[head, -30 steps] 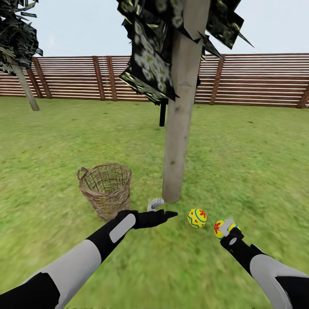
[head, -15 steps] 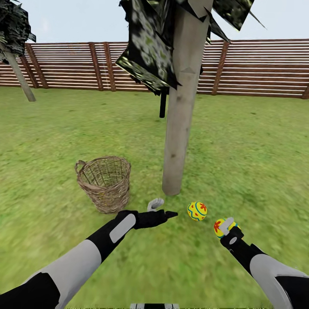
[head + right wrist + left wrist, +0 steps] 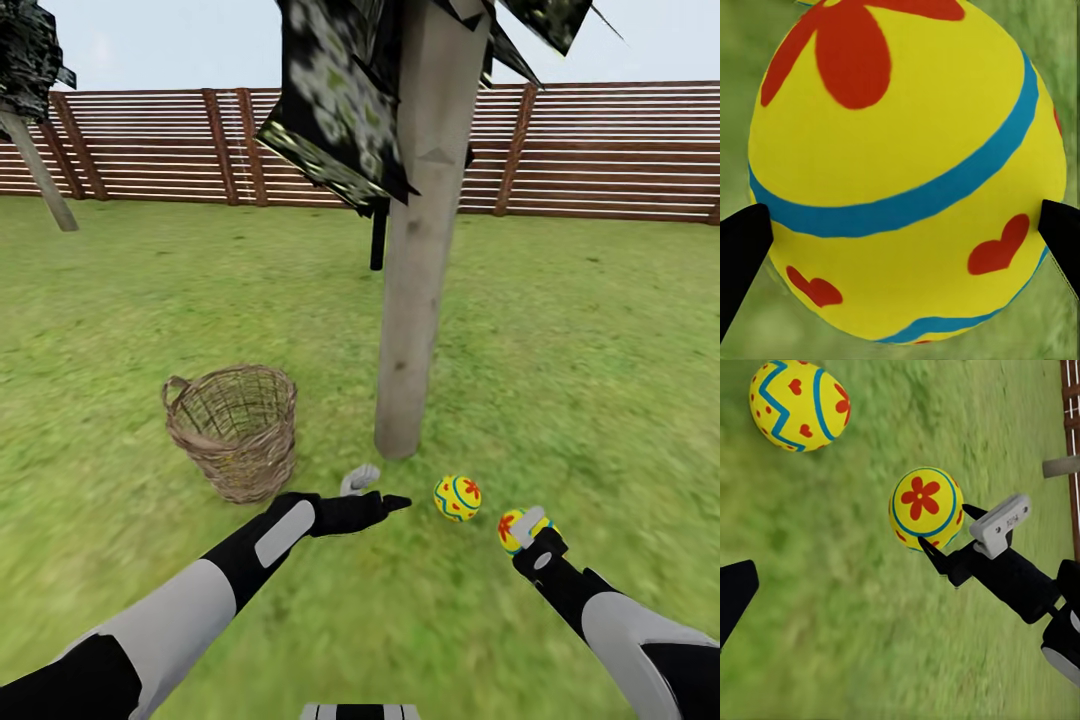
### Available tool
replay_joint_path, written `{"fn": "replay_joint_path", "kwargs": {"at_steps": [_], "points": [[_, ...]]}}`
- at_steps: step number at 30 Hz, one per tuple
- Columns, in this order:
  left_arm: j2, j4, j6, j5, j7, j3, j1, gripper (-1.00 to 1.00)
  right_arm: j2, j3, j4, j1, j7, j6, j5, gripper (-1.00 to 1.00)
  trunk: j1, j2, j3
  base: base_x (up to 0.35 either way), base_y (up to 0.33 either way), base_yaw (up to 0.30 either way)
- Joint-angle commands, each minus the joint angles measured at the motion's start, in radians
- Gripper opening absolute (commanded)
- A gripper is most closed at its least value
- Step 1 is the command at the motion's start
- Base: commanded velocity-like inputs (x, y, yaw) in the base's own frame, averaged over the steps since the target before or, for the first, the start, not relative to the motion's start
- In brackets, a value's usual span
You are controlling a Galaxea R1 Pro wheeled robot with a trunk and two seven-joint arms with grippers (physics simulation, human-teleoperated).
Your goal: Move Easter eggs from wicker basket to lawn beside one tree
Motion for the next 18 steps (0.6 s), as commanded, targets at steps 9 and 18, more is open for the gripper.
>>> {"fn": "replay_joint_path", "kwargs": {"at_steps": [9,18], "points": [[-0.003,0.001,0.004,-0.004,-0.003,-0.008,-0.001,1.0,0.0,0.001,-0.001,0.0,-0.002,0.004,0.006,-1.0,0.0,0.0,-0.001,0.192,-0.039,0.0],[0.014,0.0,0.042,-0.008,-0.267,-0.089,0.072,1.0,0.004,0.003,-0.002,0.0,-0.015,0.005,0.007,-1.0,0.0,0.0,-0.001,0.001,0.0,0.0]]}}
